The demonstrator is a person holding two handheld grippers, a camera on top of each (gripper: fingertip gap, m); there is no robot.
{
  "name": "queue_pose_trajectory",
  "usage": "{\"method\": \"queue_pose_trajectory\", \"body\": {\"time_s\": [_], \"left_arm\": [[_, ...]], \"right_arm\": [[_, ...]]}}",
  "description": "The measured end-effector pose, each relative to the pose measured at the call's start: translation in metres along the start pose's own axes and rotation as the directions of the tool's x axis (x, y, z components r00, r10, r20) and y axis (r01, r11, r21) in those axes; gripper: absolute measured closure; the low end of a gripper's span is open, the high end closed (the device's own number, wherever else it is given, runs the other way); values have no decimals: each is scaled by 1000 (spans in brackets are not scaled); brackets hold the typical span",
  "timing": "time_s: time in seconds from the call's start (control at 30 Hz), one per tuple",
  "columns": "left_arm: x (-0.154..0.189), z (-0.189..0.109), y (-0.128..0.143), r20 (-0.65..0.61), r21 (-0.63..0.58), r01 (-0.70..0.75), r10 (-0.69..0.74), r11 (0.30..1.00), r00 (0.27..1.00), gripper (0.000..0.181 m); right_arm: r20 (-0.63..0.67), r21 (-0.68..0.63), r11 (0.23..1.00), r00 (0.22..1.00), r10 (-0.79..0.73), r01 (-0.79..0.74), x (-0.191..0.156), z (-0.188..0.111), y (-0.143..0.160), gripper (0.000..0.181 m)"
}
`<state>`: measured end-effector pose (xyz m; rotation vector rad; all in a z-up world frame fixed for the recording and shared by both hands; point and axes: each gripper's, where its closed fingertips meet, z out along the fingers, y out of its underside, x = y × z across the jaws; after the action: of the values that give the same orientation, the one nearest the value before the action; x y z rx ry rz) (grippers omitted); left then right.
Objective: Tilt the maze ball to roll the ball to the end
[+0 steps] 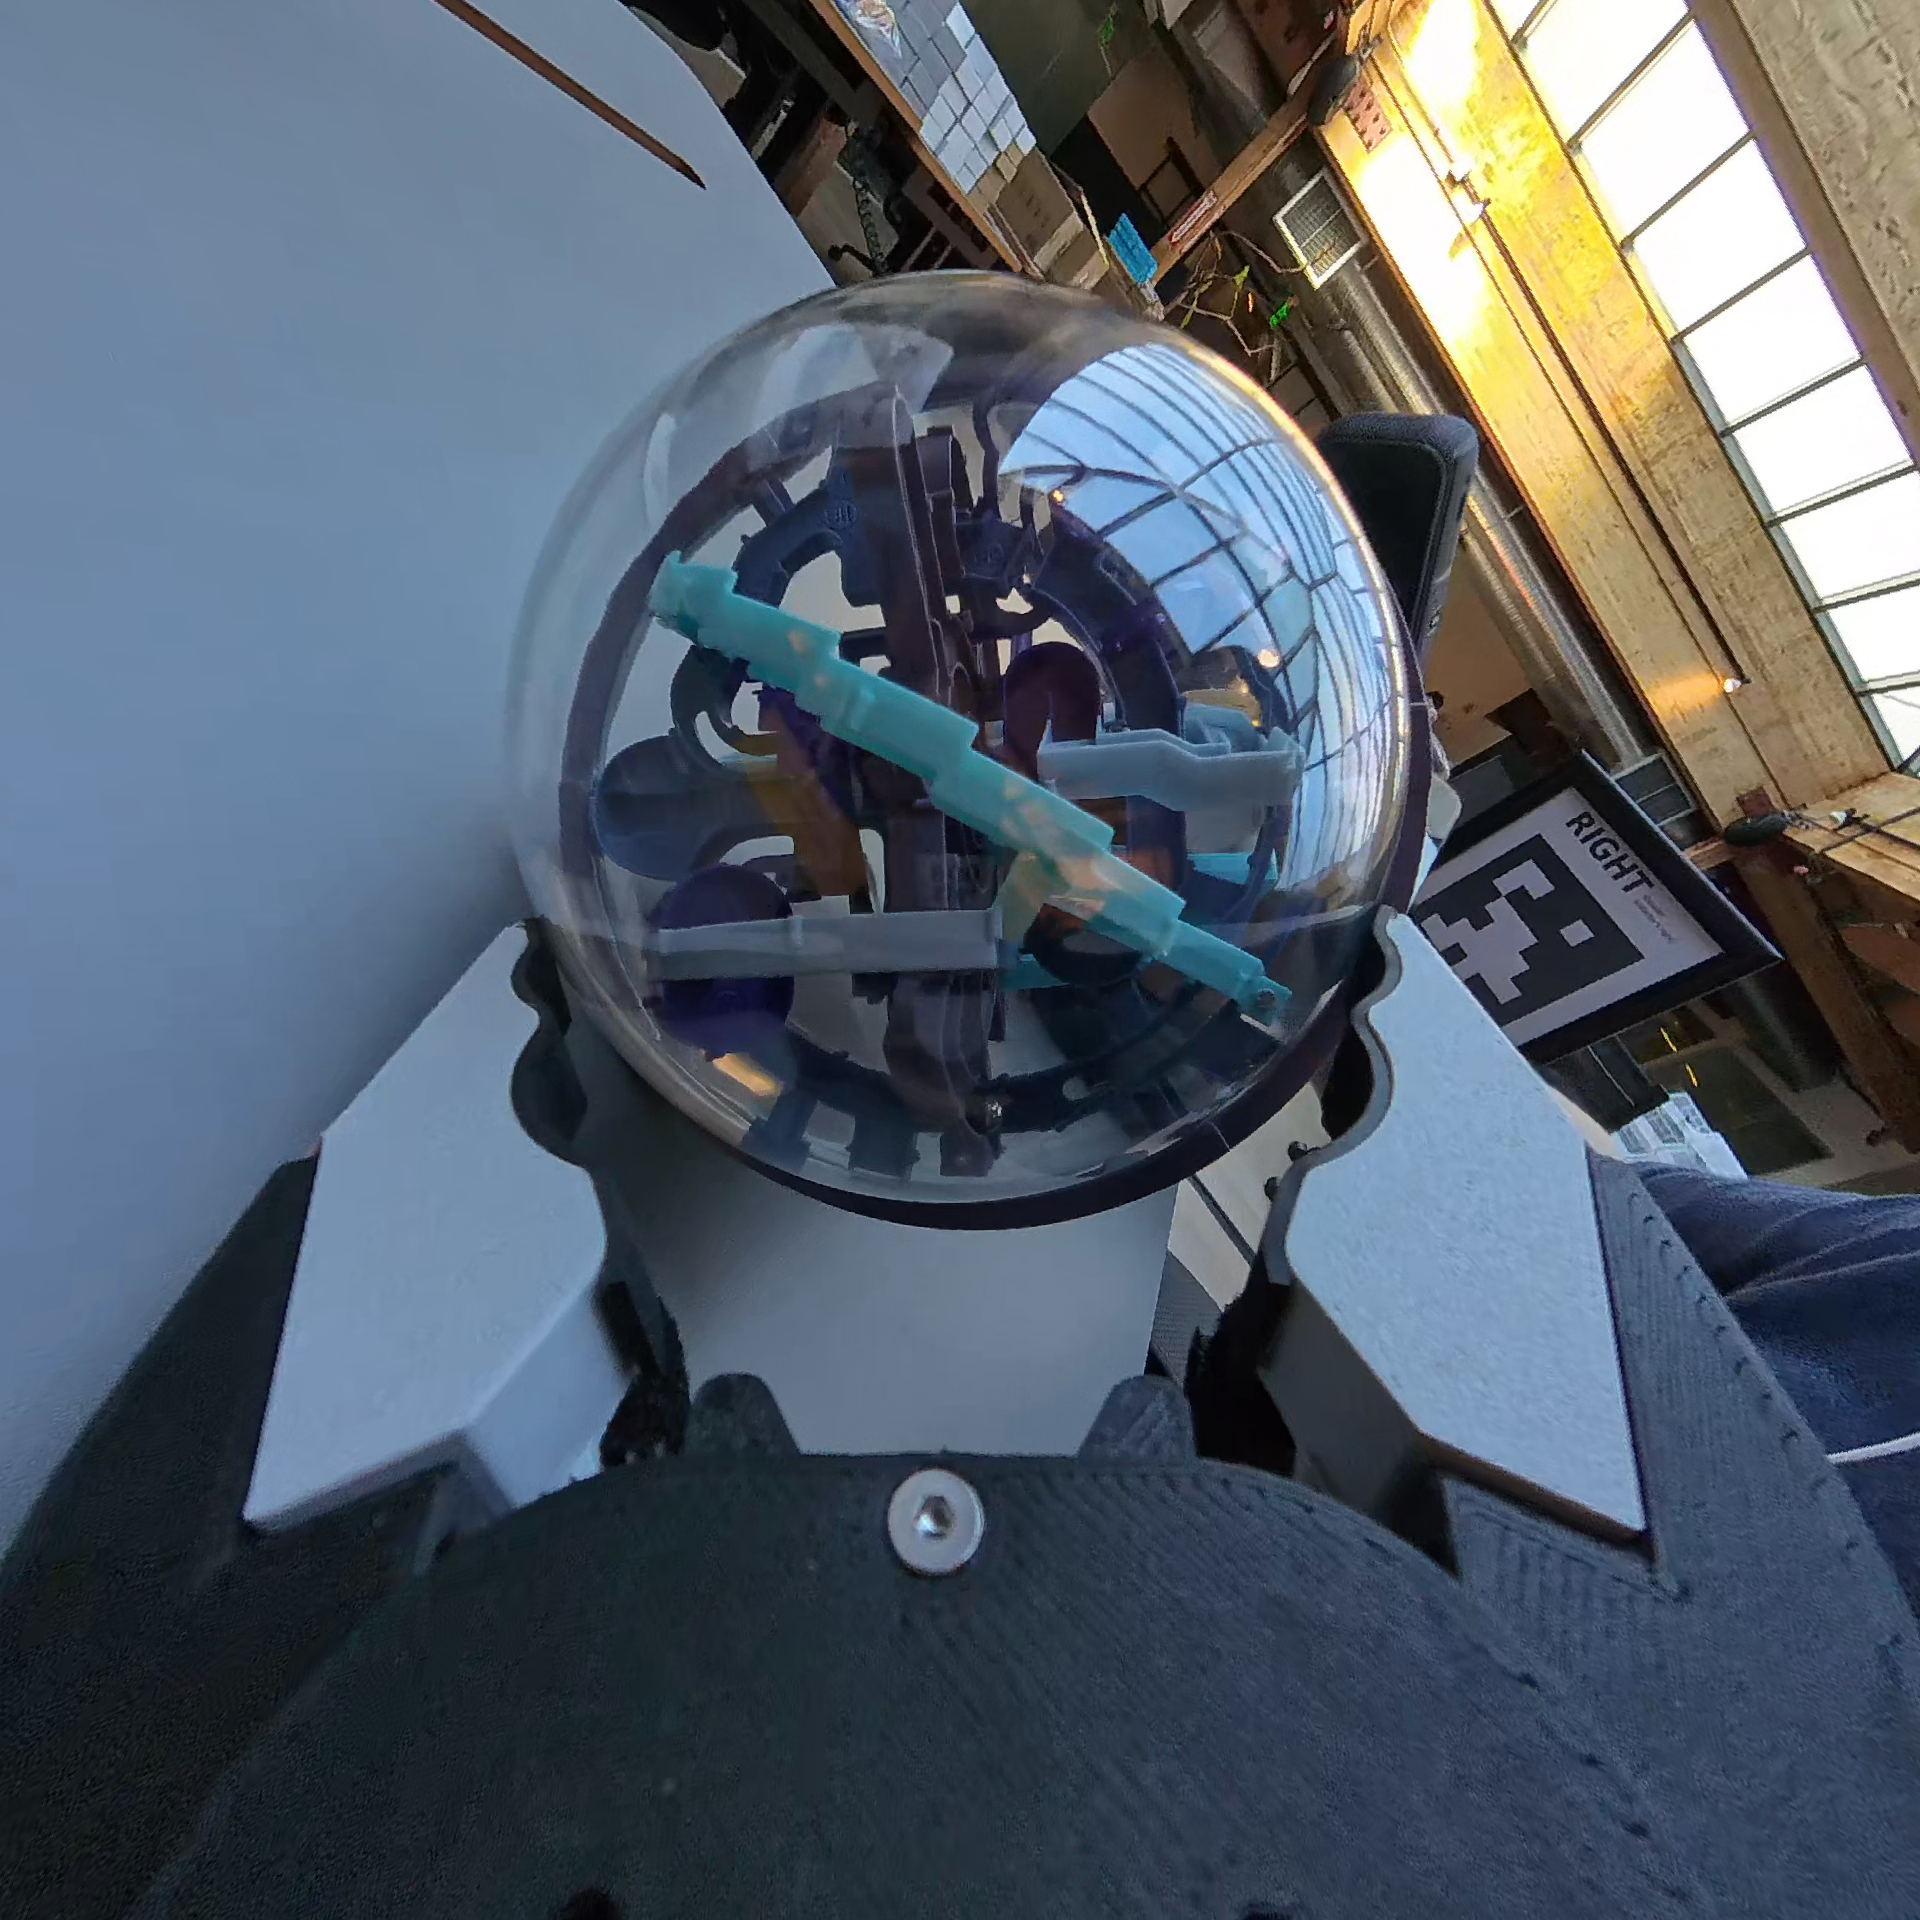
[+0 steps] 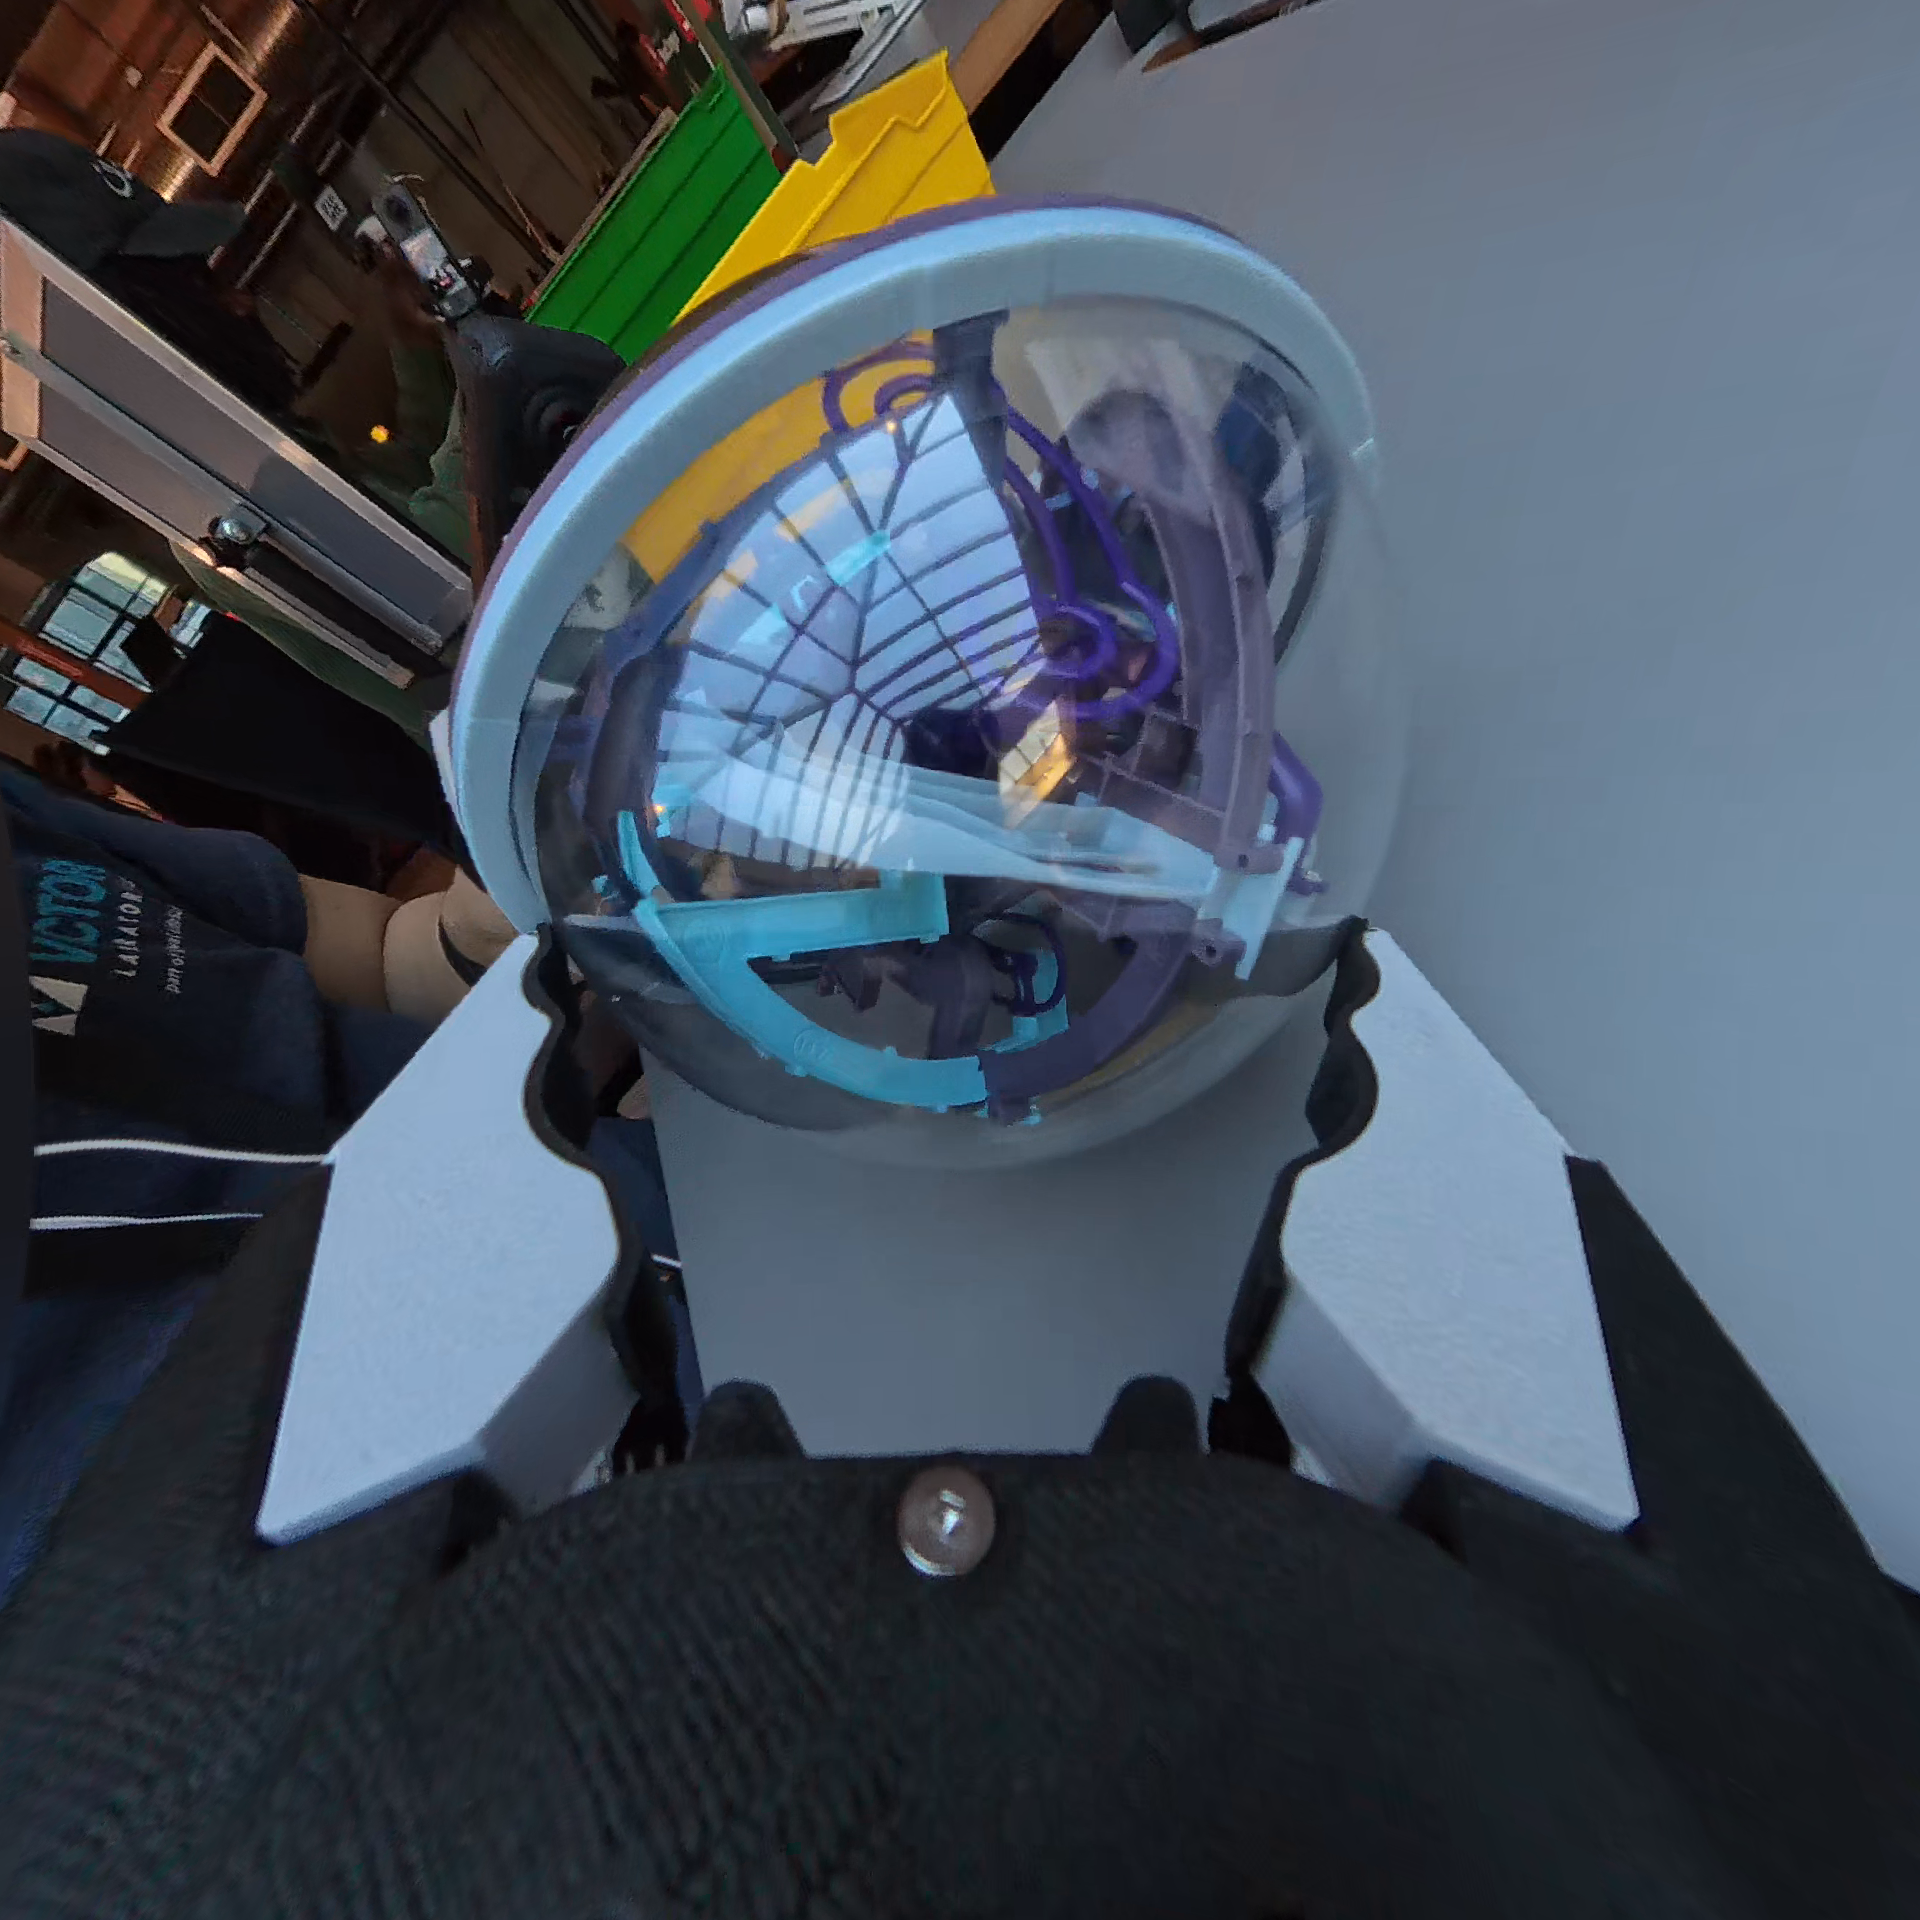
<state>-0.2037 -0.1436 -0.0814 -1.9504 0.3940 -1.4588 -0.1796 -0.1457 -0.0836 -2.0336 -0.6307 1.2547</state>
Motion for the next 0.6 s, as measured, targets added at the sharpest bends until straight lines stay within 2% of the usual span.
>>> {"method": "queue_pose_trajectory", "body": {"time_s": [0.07, 0.17, 0.37, 0.6], "left_arm": [[0, 0, 0, -3, 7, 11, -11, 1000, 1000, 36], [0, 1, 0, 4, 19, 15, -15, 1000, 1000, 36], [0, 2, -3, 0, 48, 72, -72, 996, 997, 36], [3, 6, 1, -6, 40, 104, -104, 994, 995, 36]], "right_arm": [[-21, 28, 998, 998, -52, 53, -1, 0, 0, 37], [-34, 51, 995, 996, -83, 85, -5, 4, -1, 25], [-111, 116, 986, 988, -110, 122, -5, 6, -12, 23], [-127, 143, 982, 986, -104, 122, -3, 4, -19, 23]]}}
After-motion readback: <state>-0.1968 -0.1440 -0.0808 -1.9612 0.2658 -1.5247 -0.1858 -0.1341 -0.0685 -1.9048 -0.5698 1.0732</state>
